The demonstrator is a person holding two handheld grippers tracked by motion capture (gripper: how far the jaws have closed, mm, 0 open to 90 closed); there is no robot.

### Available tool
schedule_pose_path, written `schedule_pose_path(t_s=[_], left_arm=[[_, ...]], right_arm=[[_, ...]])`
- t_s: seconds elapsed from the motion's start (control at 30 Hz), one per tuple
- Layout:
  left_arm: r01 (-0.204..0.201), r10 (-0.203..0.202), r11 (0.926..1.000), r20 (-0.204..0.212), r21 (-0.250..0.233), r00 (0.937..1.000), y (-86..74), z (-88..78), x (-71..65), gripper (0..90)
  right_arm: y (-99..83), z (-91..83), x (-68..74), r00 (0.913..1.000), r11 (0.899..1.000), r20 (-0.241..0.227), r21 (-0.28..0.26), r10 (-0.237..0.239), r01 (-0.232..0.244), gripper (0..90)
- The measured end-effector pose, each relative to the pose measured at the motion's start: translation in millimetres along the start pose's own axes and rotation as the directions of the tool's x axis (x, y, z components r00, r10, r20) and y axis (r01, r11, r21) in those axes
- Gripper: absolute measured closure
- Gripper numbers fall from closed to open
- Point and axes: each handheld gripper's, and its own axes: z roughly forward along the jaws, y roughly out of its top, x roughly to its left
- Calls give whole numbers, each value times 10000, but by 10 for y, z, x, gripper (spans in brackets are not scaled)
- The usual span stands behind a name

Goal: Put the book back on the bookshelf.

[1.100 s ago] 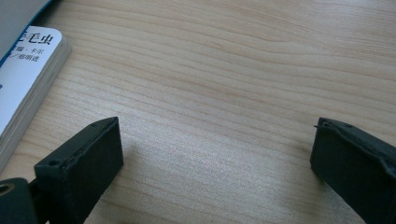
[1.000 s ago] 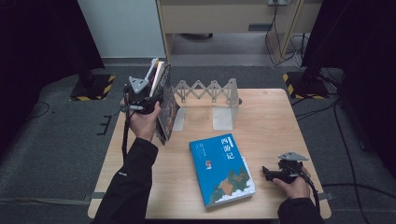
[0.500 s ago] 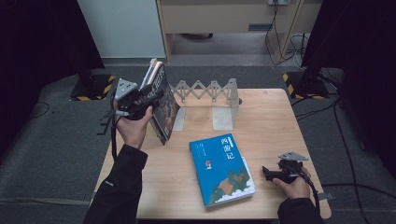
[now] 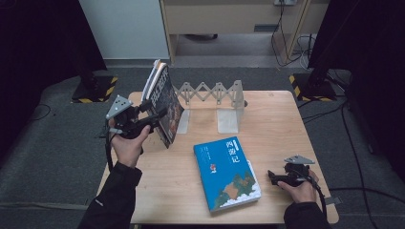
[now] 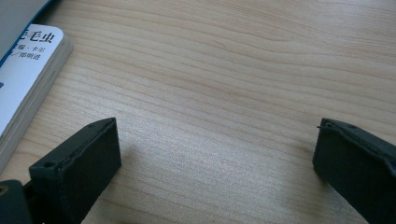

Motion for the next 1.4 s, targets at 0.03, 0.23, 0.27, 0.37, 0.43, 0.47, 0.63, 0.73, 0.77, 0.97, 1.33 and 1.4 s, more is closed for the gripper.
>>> schedule_pose_path(t_s=[0.03,0.23,0.27,0.37,0.43,0.47,0.63,0.73,0.77,0.97,1.33,1.4], left_arm=[[31,-32,10000,78,79,10000,-33,-9,-9,288],[-160,147,9972,186,730,9997,-258,0,-51,241],[-159,142,9963,205,850,9997,-305,2,-55,238],[-201,168,9922,278,1233,9995,-462,12,-63,229],[-238,202,9883,249,1508,9995,-579,25,-66,221],[-243,202,9864,268,1623,9994,-641,34,-64,221],[-168,87,9709,348,2389,9994,-945,106,-24,245],[-151,78,9544,255,2982,9996,-1104,167,13,263],[-39,-53,9511,290,3090,9996,-1150,185,24,264],[137,-333,9360,498,3518,9982,-1336,268,62,250],[134,-540,9194,923,3931,9943,-1500,446,1,284],[182,-572,9208,888,3895,9944,-1515,487,-13,284]], right_arm=[[2,0,0,10000,10000,-22,16,16,-15,7],[3,4,-6,10000,10000,-9,18,-35,35,7],[3,5,-7,10000,10000,8,13,-33,33,7],[4,6,-9,10000,10000,17,7,-43,43,8],[4,3,-10,10000,10000,28,4,-27,27,14],[4,1,-9,10000,10000,33,-5,15,-15,23],[23,-44,-23,9999,9999,72,113,81,-82,126],[40,-67,-11,10000,9999,46,147,-59,59,150],[48,-75,-4,10000,10000,33,61,-41,41,153],[84,-127,43,9995,9995,-285,-284,107,-115,167],[160,-201,204,9929,9973,-1189,-737,-27,-61,179],[183,-219,256,9906,9961,-1365,-877,-123,2,183]])
